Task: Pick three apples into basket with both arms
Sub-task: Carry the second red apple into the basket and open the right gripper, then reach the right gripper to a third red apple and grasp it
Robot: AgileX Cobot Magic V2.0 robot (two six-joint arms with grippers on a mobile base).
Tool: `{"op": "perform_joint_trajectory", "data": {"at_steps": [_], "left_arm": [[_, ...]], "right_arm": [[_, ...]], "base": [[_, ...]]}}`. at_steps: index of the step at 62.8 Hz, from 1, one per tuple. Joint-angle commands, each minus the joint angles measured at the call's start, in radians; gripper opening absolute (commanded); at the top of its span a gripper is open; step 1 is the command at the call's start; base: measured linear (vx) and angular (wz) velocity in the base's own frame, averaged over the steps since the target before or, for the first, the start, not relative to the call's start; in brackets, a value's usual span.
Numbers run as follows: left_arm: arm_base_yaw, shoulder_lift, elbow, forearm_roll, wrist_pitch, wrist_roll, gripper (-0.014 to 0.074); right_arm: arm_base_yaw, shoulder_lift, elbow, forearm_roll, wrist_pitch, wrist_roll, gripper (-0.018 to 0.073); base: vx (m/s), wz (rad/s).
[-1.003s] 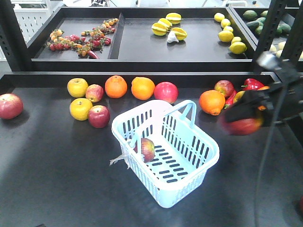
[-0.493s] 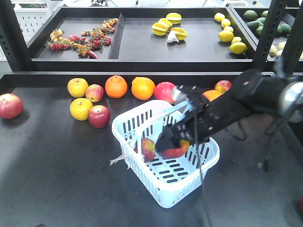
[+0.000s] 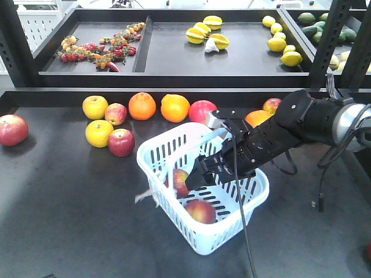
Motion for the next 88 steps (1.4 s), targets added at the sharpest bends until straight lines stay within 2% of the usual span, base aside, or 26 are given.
{"op": "perform_joint_trajectory", "data": {"at_steps": [1,11,19,26,30,36,46,58,61,67,79,88], "left_arm": [[0.002,0.013,-0.028,-0.045,0.021,-0.008,-0.0007],[0.002,0.013,-0.028,-0.045,0.021,-0.008,-0.0007],[0.002,0.013,-0.028,-0.045,0.021,-0.008,-0.0007],[0.002,0.013,-0.028,-0.045,0.021,-0.008,-0.0007],[0.002,0.013,-0.028,-0.045,0.021,-0.008,-0.0007],[0.002,0.013,-0.028,-0.045,0.021,-0.008,-0.0007],[0.002,0.013,-0.028,-0.045,0.021,-0.008,-0.0007],[0.002,0.013,-0.028,-0.045,0.021,-0.008,-0.0007],[0.002,0.013,-0.028,-0.045,0.022,-0.008,-0.0007],[0.002,0.013,-0.028,-0.045,0.022,-0.008,-0.0007],[0.002,0.013,-0.028,-0.045,0.022,-0.008,-0.0007],[0.002,0.013,-0.028,-0.044,0.022,-0.008,-0.0007]], "right_arm": [[-0.001,-0.05,-0.024,0.032,-0.012,-0.005,0.0704],[-0.002,-0.051,-0.025,0.032,-0.008,-0.005,0.0646],[-0.004,-0.059,-0.025,0.005,0.025,0.035,0.0518],[-0.004,-0.089,-0.025,-0.073,0.06,0.105,0.0321],[-0.004,-0.122,-0.025,-0.137,0.078,0.149,0.0158],[-0.004,-0.173,-0.025,-0.202,0.094,0.189,-0.0016],[-0.005,-0.291,-0.025,-0.307,0.137,0.258,-0.0009],[-0.031,-0.43,-0.02,-0.57,0.164,0.453,-0.0009],[-0.066,-0.454,-0.02,-0.614,0.177,0.494,-0.0009],[-0.187,-0.487,-0.02,-0.642,0.204,0.495,-0.0009],[-0.472,-0.494,0.0,-0.598,0.264,0.453,-0.0009],[-0.608,-0.494,0.1,-0.556,0.262,0.377,-0.0009]], "base": [[0.0,0.0],[0.0,0.0],[0.0,0.0],[0.0,0.0],[0.0,0.0],[0.0,0.0],[0.0,0.0],[0.0,0.0],[0.0,0.0],[0.0,0.0],[0.0,0.0],[0.0,0.0]]}}
